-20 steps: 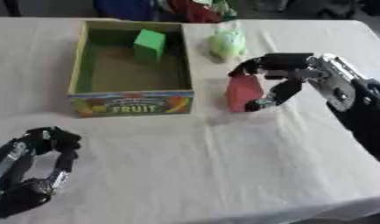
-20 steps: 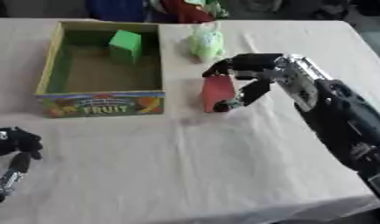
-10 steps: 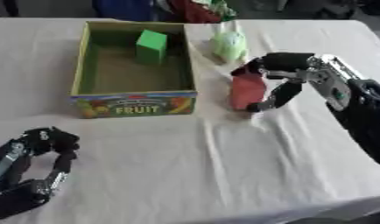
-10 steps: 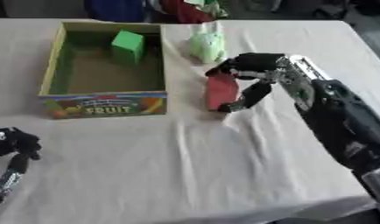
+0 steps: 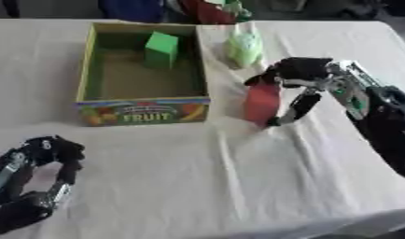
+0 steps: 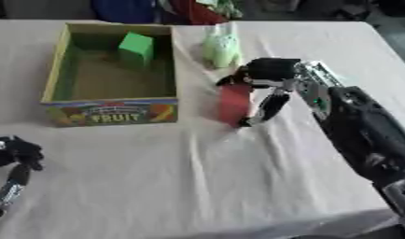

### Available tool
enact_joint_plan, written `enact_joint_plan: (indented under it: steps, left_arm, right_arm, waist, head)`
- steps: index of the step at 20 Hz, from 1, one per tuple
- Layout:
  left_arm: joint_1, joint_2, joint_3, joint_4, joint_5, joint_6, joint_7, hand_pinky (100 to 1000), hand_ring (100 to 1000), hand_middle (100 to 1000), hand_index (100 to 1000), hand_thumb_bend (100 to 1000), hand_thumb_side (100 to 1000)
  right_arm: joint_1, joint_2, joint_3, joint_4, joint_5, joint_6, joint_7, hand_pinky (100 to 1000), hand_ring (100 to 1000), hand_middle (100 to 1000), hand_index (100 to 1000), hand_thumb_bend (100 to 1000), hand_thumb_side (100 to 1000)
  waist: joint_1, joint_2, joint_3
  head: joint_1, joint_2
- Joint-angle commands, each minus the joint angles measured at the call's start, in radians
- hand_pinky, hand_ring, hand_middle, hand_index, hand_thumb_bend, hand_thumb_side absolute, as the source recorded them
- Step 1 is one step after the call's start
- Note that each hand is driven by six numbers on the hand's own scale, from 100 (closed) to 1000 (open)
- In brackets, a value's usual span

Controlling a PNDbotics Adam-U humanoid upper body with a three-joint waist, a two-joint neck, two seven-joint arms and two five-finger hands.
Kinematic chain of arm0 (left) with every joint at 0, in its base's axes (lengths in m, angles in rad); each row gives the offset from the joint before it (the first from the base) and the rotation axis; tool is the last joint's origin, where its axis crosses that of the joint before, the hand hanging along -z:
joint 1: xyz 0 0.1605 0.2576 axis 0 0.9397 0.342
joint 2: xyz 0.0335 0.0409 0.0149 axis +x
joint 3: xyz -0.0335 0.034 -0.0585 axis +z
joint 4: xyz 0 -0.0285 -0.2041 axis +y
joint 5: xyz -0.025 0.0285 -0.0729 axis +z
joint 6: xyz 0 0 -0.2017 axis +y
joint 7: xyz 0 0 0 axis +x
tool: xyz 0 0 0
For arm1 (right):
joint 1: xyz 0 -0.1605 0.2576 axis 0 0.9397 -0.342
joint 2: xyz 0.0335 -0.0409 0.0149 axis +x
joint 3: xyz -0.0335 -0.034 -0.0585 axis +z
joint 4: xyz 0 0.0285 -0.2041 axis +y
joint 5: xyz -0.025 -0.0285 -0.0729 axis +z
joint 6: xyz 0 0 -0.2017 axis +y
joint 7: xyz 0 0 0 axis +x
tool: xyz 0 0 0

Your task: Pick up objects on the table and place them in the box.

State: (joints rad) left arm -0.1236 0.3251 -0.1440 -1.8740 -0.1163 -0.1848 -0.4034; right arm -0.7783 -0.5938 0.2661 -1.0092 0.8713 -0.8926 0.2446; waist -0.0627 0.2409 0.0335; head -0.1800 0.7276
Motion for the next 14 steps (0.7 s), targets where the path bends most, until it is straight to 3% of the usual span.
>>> enact_joint_plan:
  steps: [1,6,14]
  left_arm:
    - [-0.008,0.008,0.003,-0.010,0.000,0.000,0.000,593,556,578,740,100,383]
    - [-0.007,0.009,0.003,-0.009,0.000,0.001,0.000,593,556,579,740,100,382]
    - [-0.005,0.011,0.003,-0.008,0.002,0.002,0.000,593,557,579,740,100,380]
  right_arm:
    - [-0.025,-0.027,-0.001,-0.037,-0.005,-0.014,-0.043,445,392,297,661,423,449]
    - [-0.041,-0.034,0.005,-0.085,-0.057,-0.014,-0.074,436,382,281,632,391,417]
    - [-0.096,-0.049,0.000,-0.147,-0.182,-0.014,-0.033,437,381,278,612,389,400]
  waist:
    - [0.003,-0.014,-0.002]
    - [0.001,-0.016,-0.002]
    - [-0.002,-0.021,-0.003]
  head:
    - [-0.006,-0.008]
    - [-0.007,-0.007]
    - [-0.008,-0.006]
